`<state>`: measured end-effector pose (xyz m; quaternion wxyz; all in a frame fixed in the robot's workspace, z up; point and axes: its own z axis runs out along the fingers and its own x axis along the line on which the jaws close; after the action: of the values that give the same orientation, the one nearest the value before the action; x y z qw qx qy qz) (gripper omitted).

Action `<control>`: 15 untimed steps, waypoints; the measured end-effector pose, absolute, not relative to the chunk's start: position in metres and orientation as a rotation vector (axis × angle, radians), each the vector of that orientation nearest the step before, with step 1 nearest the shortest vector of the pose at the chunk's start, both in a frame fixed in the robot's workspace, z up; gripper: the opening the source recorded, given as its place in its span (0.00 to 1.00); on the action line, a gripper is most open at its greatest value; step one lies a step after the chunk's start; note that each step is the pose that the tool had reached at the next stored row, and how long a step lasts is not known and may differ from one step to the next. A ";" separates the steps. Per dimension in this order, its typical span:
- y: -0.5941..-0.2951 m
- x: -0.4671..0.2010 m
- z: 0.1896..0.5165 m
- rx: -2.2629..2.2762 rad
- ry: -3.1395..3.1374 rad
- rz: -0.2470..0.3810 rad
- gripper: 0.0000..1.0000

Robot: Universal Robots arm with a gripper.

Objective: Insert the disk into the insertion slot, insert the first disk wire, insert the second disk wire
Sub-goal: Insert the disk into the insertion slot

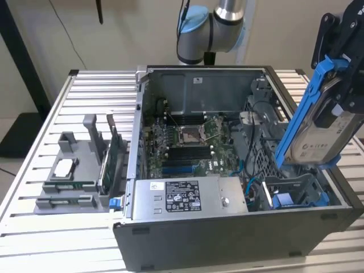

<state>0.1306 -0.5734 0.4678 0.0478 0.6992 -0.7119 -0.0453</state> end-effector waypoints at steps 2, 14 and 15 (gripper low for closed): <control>-0.573 0.131 0.466 2.132 -2.171 -0.138 0.33; -0.573 0.132 0.451 2.132 -2.171 -0.139 0.33; -0.573 0.132 0.450 2.133 -2.171 -0.139 0.33</control>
<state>0.1319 -0.5735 0.4495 0.0475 0.6992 -0.7119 -0.0456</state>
